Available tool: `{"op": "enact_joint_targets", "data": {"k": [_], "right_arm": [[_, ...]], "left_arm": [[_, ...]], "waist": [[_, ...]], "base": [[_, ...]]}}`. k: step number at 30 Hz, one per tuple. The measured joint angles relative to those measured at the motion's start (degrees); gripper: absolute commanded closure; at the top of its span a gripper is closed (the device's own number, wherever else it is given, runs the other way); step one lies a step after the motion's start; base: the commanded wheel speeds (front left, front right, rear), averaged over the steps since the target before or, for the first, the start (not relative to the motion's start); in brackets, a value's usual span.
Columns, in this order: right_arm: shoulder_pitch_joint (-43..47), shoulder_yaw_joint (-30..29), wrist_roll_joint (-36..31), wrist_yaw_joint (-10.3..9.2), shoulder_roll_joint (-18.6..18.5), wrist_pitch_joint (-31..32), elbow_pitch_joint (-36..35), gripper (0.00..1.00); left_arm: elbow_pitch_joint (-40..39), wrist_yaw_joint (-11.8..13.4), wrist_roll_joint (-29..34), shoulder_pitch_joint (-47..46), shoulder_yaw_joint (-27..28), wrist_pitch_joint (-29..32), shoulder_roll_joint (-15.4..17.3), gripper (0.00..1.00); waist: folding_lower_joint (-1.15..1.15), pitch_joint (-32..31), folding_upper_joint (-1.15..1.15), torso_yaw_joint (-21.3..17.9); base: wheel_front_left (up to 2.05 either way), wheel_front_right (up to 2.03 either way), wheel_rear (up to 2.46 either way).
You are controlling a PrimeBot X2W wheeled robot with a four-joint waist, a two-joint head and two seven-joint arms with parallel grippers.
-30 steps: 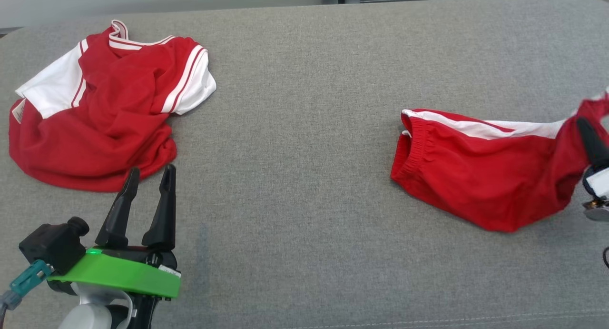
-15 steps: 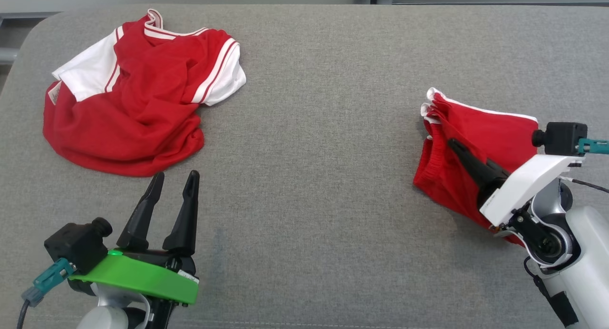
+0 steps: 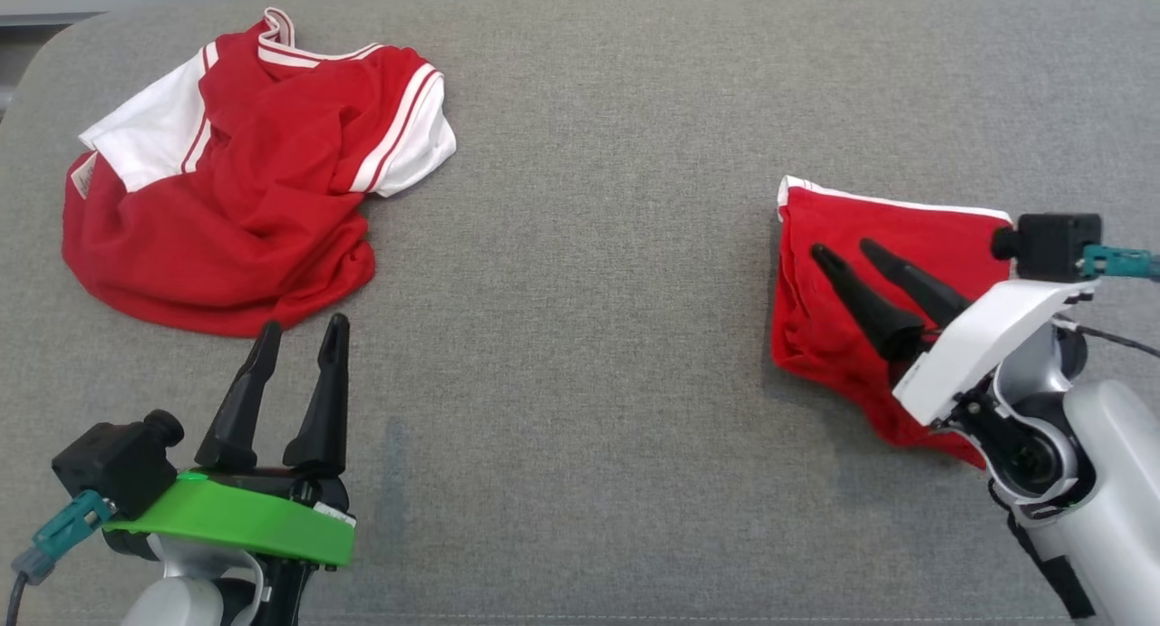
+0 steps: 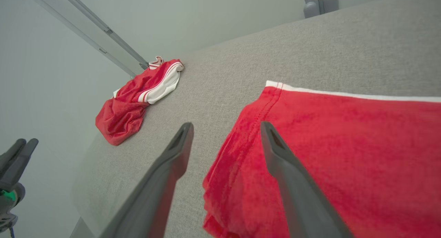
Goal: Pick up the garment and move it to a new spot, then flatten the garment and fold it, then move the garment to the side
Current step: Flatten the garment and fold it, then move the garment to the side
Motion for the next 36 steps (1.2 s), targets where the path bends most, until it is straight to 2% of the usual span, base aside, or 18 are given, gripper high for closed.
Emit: {"op": "enact_joint_targets", "data": {"k": [4, 10, 17, 25, 33, 34, 35, 36], "right_arm": [[0.63, -4.01, 0.04, -2.48, -2.03, -1.0, -2.54, 0.0], [7.66, -8.02, -0.1, -6.37, -5.75, -0.94, 0.13, 0.0], [8.41, -8.6, 0.96, -6.49, -4.69, -0.92, 2.33, 0.0], [7.56, -8.79, 0.94, -6.75, -4.26, -1.67, 3.42, 0.0], [6.75, -9.5, 3.38, -6.84, -3.47, -1.4, 7.44, 0.0], [6.28, -9.56, 3.83, -6.65, -3.11, -1.4, 7.9, 0.07], [5.64, -9.65, 4.45, -6.32, -2.61, -1.4, 8.18, 0.74], [4.88, -9.73, 5.14, -6.11, -2.12, -1.4, 8.33, 1.0]], "left_arm": [[-0.19, 0.0, 0.0, 0.02, 1.14, -0.19, 0.2, 0.0], [-1.41, 0.0, 0.03, 0.02, 1.07, -0.14, 0.37, 0.0], [-3.03, 0.0, 1.63, -1.2, 0.07, 0.68, 1.09, 0.0], [-3.1, 0.0, 2.01, -1.92, 0.69, 1.18, 1.11, 0.0], [-3.66, 0.0, 2.03, -1.94, 1.03, 1.86, 1.1, 0.0], [-3.66, 0.0, 2.04, -1.98, 1.04, 1.87, 1.1, 0.0], [-3.66, 0.0, 2.05, -2.02, 1.04, 1.89, 1.11, 0.0], [-3.66, 0.0, 2.16, -2.05, 1.07, 2.03, 1.11, 0.0]], "waist": [[0.0, 0.17, 0.0, -1.31], [0.0, 0.95, 0.0, -3.12], [0.0, 3.24, 0.0, -3.88], [0.0, 4.31, 0.0, -2.61], [0.0, 5.11, 0.0, -2.13], [0.0, 5.22, 0.0, -2.07], [0.0, 5.29, 0.0, -2.03], [0.0, 5.33, 0.0, -2.01]], "base": [[0.0, 0.0, 0.0], [0.0, 0.0, 0.0], [0.0, 0.0, 0.0], [0.0, 0.0, 0.0], [0.0, 0.0, 0.0], [0.0, 0.0, 0.0], [0.0, 0.0, 0.0], [0.0, 0.0, 0.0]]}}
